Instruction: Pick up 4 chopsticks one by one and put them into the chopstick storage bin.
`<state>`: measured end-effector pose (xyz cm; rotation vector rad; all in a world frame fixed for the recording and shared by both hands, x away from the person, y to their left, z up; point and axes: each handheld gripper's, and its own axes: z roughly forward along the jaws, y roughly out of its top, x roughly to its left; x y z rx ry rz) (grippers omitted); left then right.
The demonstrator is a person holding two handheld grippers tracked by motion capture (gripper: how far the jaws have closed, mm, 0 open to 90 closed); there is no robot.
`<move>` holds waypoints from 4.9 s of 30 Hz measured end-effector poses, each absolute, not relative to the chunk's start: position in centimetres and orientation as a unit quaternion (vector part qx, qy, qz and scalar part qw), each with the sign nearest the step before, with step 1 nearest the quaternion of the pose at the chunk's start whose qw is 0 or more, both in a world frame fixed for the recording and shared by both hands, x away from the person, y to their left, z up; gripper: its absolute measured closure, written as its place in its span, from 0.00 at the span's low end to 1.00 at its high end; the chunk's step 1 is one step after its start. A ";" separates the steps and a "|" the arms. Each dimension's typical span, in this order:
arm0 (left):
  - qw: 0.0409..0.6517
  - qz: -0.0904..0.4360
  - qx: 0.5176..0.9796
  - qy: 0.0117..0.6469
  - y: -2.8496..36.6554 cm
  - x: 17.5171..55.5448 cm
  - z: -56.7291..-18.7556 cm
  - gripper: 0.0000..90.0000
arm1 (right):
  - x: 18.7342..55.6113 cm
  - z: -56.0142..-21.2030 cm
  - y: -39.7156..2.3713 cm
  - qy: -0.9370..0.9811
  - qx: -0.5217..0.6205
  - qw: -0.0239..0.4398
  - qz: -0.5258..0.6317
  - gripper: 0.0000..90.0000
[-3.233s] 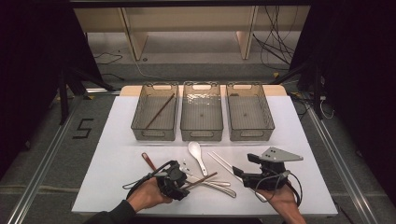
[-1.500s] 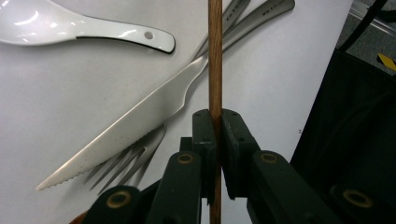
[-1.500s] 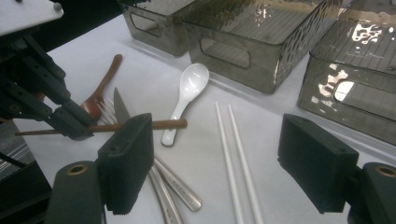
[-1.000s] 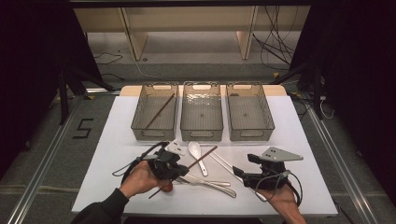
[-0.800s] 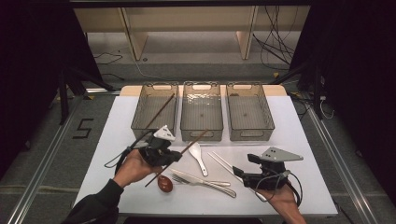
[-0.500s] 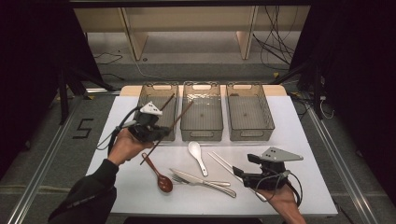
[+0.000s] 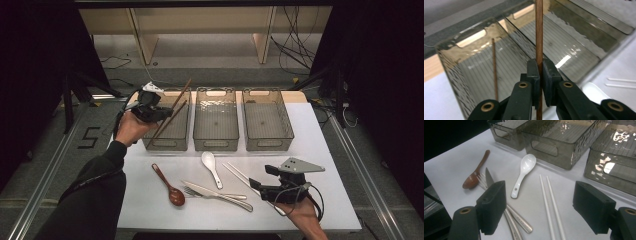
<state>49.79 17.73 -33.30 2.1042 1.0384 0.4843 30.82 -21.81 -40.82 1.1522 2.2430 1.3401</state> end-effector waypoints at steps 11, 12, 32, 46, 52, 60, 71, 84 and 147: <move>0.373 0.196 0.797 0.433 19.1 53.0 -34.2 0.94 | 30.8 -40.8 -21.9 0.777 0.399 0.142 0.465 0.31; 0.378 0.198 0.793 0.435 19.2 53.1 -34.2 0.94 | 30.8 -40.8 -21.9 0.777 0.399 0.141 0.465 0.31; 0.378 0.236 0.770 0.456 20.7 54.9 -35.8 0.94 | 30.8 -40.8 -21.8 0.778 0.398 0.138 0.466 0.31; 0.369 0.237 0.781 0.444 20.3 55.0 -37.9 0.93 | 30.9 -40.9 -21.8 0.779 0.398 0.137 0.465 0.31; 0.355 0.238 0.789 0.441 19.9 55.0 -38.5 0.93 | 30.8 -40.9 -21.8 0.779 0.398 0.137 0.465 0.31; 0.339 0.239 0.791 0.449 19.8 54.9 -39.3 0.89 | 30.8 -40.9 -21.8 0.779 0.397 0.138 0.466 0.31; 0.361 0.196 0.797 0.443 19.6 51.9 -37.3 0.51 | 30.9 -40.9 -21.9 0.779 0.398 0.139 0.464 0.31; 0.405 0.130 0.809 0.406 18.6 44.6 -36.1 0.30 | 30.8 -40.9 -21.7 0.781 0.400 0.140 0.458 0.31; 0.473 0.141 0.781 0.382 20.6 34.0 -39.9 0.18 | 35.1 -43.1 -22.5 0.907 0.377 0.089 0.167 0.56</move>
